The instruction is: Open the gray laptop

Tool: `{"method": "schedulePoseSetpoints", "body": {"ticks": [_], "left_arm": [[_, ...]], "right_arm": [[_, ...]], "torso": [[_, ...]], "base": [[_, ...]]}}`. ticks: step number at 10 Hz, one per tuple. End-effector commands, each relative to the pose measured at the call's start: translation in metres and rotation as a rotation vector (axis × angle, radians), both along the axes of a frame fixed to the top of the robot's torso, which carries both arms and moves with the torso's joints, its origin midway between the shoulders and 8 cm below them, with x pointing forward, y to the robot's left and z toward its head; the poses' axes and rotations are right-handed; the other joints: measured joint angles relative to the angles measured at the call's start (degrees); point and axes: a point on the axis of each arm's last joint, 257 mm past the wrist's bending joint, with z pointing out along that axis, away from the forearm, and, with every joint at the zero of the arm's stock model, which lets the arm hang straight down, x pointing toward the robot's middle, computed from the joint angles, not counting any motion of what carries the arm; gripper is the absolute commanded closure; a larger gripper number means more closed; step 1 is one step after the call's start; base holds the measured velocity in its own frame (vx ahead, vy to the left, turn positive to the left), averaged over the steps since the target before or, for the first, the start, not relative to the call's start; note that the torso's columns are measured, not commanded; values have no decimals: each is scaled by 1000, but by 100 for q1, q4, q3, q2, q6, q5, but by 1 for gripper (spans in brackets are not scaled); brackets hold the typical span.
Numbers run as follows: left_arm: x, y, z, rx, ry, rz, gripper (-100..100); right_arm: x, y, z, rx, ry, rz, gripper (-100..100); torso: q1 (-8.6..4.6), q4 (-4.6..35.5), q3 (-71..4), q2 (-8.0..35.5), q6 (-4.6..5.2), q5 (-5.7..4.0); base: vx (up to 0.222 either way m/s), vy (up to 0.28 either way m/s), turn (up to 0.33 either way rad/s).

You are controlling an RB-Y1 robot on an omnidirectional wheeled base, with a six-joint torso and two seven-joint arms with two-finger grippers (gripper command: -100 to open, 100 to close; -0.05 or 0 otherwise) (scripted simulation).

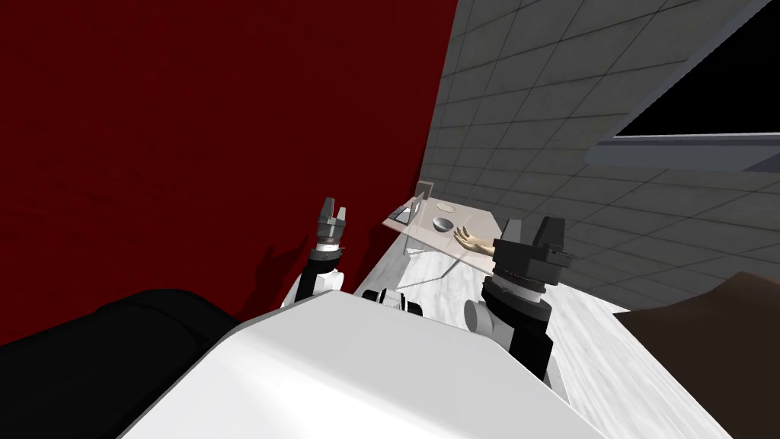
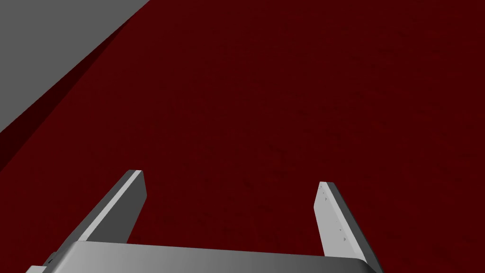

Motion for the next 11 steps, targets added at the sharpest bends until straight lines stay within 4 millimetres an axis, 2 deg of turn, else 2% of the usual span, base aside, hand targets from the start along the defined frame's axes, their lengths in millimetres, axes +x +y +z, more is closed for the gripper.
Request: {"method": "schedulePoseSetpoints", "body": {"ticks": [1,5,11], "left_arm": [[7,-6,-6,55,31,-18,-100],[25,-8,-22,127,104,-16,-100],[59,4,-52,187,236,39,-100]], "right_arm": [[0,0,0,0,1,0,0],[0,0,0,0,1,0,0],[0,0,0,0,1,0,0]], "torso": [[-2,188,-397,190,1,0],[-4,266,-542,260,0,-1],[-5,269,-537,269,0,-2]], "base": [[25,-31,-44],[43,-51,-59],[65,-73,-82]]}}
